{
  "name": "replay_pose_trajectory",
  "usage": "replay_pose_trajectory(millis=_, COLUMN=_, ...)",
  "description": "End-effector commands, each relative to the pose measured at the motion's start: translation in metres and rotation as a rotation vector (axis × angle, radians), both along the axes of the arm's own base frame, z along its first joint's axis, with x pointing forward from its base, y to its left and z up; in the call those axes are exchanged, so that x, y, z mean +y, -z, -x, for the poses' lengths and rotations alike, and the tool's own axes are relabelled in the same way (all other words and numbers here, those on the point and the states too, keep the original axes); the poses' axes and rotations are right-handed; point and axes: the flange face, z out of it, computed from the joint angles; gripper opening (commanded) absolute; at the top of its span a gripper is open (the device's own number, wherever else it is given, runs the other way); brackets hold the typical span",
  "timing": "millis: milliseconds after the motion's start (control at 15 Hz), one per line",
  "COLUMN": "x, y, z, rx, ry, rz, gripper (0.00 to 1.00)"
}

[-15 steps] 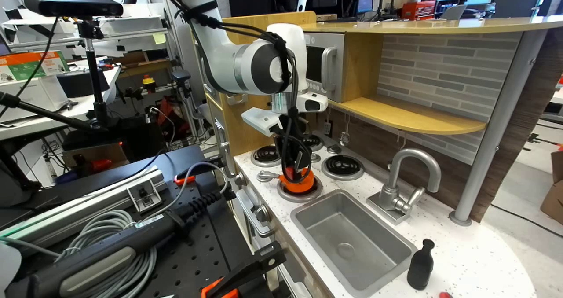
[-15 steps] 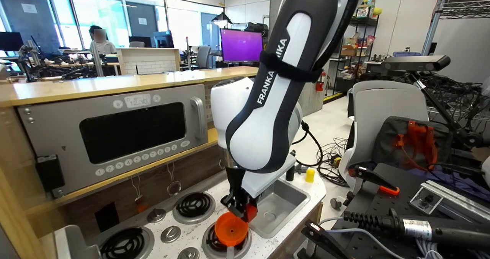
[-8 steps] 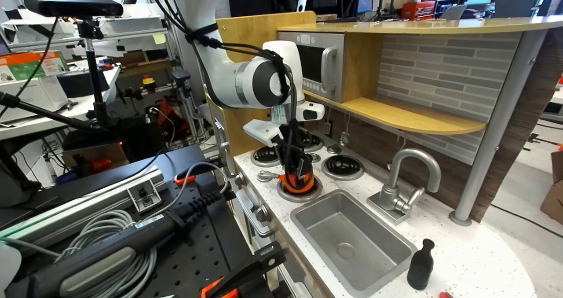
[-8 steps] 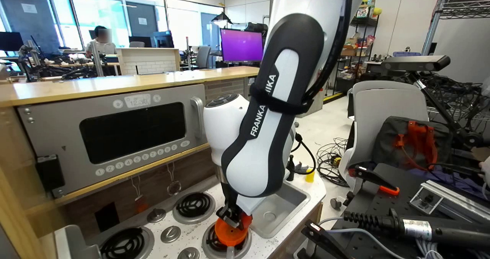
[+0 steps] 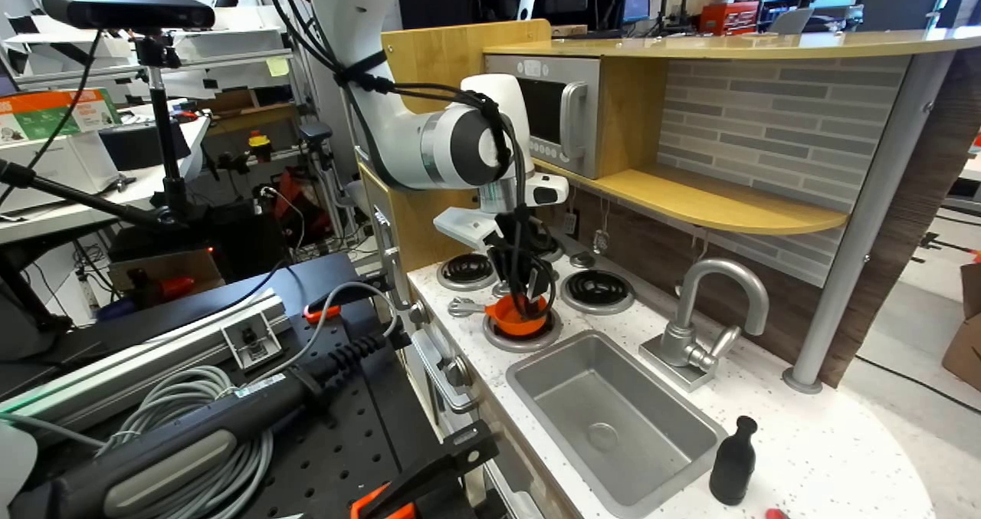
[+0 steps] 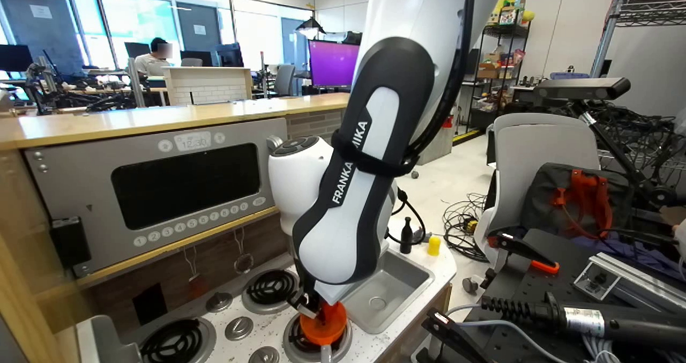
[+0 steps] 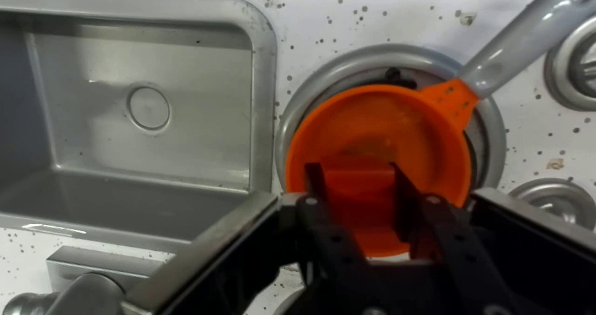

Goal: Pick up the orange object and put it in the pot

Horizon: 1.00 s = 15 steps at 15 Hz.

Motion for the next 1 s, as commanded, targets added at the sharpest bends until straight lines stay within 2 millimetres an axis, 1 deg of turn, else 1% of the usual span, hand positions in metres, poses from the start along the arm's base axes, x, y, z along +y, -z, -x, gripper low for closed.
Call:
replay_pose_trajectory(millis=0, x=0.010, y=0.003, z=-0.006, rx=-0.023, ry=-0.017, rz=0.000, gripper=0.56)
replay_pose_trajectory(millis=133, x=0.012, y=0.004, z=-0.005, rx=-0.022, ry=-0.017, rz=0.001, gripper=0.66)
replay_pose_trajectory(millis=200, x=0.012, y=0.006, z=-0.005, rx=-0.018, ry=-0.017, rz=0.002, gripper=0.75)
replay_pose_trajectory(millis=333, x=0.012, y=0.007, z=-0.004, rx=-0.017, ry=-0.017, rz=0.005, gripper=0.88)
replay_pose_trajectory(millis=400, x=0.011, y=0.006, z=-0.004, rx=-0.018, ry=-0.016, rz=0.003, gripper=0.97)
replay_pose_trajectory(millis=467, x=0.011, y=0.004, z=-0.003, rx=-0.021, ry=-0.014, rz=0.001, gripper=1.00)
replay_pose_trajectory(millis=667, x=0.008, y=-0.006, z=0.000, rx=-0.038, ry=-0.006, rz=-0.013, gripper=1.00)
replay_pose_trajectory(millis=933, x=-0.003, y=-0.016, z=0.017, rx=0.015, ry=0.007, rz=-0.026, gripper=1.00)
